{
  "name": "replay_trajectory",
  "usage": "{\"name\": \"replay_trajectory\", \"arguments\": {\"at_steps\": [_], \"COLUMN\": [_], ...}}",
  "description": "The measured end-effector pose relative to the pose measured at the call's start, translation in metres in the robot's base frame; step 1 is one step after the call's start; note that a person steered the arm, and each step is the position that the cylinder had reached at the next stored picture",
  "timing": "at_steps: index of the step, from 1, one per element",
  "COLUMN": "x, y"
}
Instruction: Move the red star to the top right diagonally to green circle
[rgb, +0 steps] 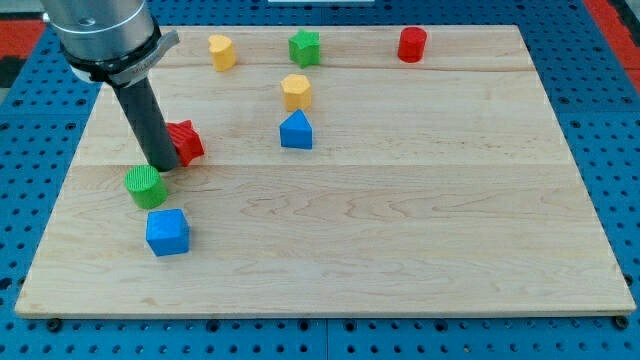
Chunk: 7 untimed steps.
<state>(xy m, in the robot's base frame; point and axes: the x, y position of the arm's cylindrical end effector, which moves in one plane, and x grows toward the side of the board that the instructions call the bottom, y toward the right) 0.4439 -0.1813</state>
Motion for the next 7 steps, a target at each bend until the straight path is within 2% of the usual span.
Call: {"name": "replay_trajectory", "arguments": {"at_steps": [4,7], "x": [-0.004,-0.016], "y": [-0.017,-0.083]}}
